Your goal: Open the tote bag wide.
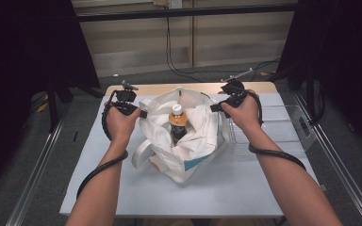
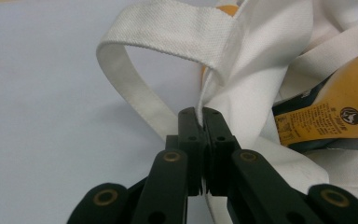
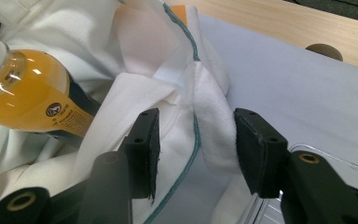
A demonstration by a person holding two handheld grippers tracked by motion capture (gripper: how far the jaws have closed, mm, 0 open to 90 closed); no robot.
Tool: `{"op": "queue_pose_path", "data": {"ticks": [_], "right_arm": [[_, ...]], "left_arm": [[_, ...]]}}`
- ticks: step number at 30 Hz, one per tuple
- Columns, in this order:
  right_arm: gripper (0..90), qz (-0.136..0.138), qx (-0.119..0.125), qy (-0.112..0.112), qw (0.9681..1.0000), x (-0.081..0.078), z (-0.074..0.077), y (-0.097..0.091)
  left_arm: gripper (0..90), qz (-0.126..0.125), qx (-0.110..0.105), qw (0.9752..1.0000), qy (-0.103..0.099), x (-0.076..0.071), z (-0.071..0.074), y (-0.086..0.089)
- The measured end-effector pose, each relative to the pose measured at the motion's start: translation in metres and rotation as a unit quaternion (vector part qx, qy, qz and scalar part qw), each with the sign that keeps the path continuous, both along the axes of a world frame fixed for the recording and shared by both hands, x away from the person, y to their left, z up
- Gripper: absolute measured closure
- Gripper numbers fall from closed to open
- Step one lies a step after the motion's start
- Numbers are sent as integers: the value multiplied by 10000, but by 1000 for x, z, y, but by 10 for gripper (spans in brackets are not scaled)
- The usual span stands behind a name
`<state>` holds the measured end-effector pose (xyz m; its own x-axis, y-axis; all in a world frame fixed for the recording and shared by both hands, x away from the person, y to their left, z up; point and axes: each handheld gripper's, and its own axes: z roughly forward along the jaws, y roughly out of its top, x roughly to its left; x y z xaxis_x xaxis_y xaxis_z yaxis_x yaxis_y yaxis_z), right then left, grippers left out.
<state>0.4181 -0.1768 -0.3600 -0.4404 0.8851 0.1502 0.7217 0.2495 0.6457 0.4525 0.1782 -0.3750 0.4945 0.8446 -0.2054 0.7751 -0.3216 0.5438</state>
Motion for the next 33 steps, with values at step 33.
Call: {"op": "queue_pose_path", "data": {"ticks": [33], "right_arm": [[772, 260, -52, -115, 9996, -7, 27, 3]], "left_arm": [[875, -13, 94, 9999, -39, -1, 8, -5]]}}
